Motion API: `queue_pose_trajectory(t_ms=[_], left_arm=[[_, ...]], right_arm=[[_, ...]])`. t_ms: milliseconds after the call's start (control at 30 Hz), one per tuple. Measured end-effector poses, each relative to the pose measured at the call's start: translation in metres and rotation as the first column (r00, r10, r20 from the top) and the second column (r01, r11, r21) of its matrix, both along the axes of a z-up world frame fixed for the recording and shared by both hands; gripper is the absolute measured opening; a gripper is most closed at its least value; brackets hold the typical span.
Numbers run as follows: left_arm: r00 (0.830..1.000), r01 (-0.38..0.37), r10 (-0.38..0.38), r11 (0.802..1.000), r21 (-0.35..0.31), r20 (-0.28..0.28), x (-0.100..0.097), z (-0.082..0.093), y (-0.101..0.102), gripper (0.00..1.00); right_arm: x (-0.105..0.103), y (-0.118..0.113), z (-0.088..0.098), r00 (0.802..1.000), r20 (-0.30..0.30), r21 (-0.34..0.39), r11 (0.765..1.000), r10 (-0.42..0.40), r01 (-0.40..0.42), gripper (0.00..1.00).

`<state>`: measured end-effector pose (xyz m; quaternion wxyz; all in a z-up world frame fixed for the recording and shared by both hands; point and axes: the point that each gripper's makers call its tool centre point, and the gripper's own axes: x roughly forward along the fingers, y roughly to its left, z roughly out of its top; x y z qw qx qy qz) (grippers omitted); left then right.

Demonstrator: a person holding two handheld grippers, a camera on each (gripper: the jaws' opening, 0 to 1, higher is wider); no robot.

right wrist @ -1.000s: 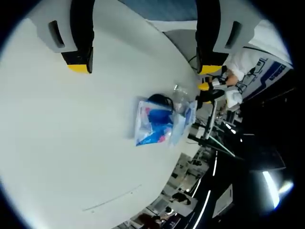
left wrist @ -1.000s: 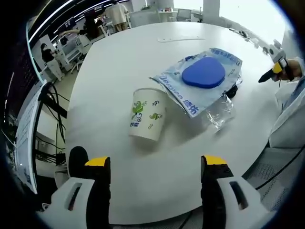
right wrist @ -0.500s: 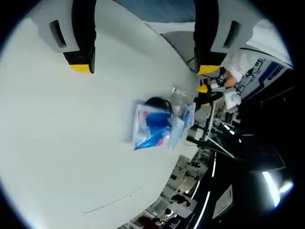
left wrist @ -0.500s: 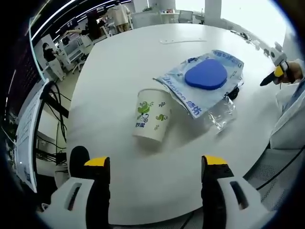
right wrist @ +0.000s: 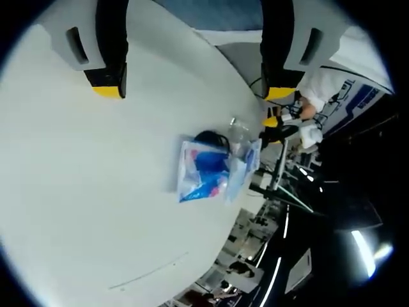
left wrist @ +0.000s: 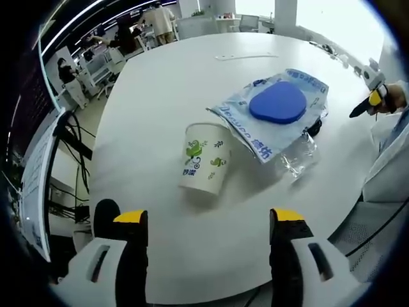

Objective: Arrange the tabletop items into an orderly group along one side of the table until the central work area is clear of visible clutter.

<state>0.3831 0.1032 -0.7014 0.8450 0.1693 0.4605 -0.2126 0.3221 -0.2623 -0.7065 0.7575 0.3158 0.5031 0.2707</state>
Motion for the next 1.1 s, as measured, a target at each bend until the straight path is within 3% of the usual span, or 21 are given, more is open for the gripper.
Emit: queue_pose_trajectory(t_ms=[567,1100], left_arm=[[1.000,0.008,-0.009,1.000,0.024,0.022,0.016,-0.004,-0.004,0.85],[0.999,0.035,-0.036,0.998,0.044,0.016,0.021,-0.009,-0.005,0.87]], right_arm=[[0.002,0.006,0.004,1.000,0.011,0.059,0.998,0.005,-0.006,0.87],[0.004,-0.001,0.002,0.999,-0.015,0.087,0.995,-0.042,0.043,0.86]])
